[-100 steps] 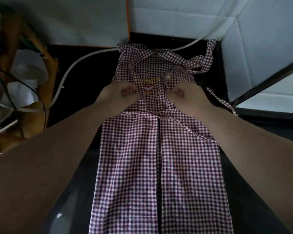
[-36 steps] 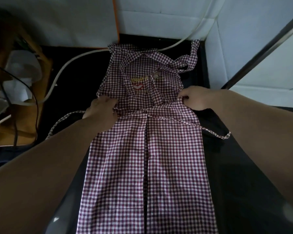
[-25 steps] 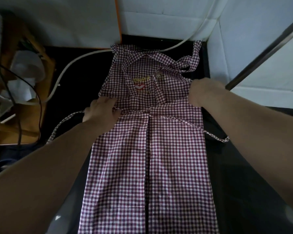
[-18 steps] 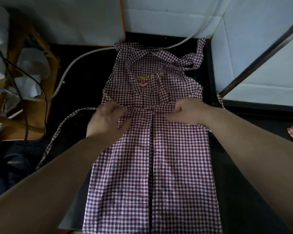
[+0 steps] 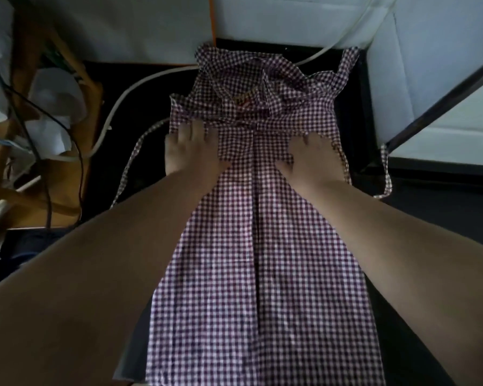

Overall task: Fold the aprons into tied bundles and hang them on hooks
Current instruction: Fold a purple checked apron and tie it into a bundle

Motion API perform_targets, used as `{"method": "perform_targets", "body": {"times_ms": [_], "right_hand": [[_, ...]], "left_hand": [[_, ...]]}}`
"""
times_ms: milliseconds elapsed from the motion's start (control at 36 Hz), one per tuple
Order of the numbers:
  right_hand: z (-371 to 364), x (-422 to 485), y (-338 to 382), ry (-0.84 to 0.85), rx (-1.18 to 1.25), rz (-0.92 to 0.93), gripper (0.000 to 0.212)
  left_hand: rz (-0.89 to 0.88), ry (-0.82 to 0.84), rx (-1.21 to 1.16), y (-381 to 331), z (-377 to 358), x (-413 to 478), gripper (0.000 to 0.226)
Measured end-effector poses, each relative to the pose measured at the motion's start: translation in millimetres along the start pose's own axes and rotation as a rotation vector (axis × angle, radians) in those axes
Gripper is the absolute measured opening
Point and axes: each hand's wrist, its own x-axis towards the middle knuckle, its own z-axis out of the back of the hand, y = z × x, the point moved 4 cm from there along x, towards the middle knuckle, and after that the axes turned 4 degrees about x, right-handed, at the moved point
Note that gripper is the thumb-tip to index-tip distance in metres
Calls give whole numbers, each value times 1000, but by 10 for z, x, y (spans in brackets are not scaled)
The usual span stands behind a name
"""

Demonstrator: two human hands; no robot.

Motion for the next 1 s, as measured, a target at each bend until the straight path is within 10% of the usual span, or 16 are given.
{"method": "perform_targets", "body": {"times_ms": [139, 389, 528, 750, 1000], "right_hand": [[-230, -416, 50, 285, 134, -66, 36], [-341, -823, 209, 330, 269, -48, 30], [-383, -992, 137, 300, 277, 28, 35], [-472, -1331, 236, 529, 47, 75, 84], [-464, -1056, 230, 394, -6, -41, 82]], "left_hand": [[-92, 49, -326, -84, -192, -540, 22], [-88, 210, -511, -256, -475, -1024, 44], [-366, 115, -552, -273, -468, -1100, 29], [-464, 336, -159, 191, -814, -1322, 107], [-435, 333, -57, 319, -691, -908, 111]]}}
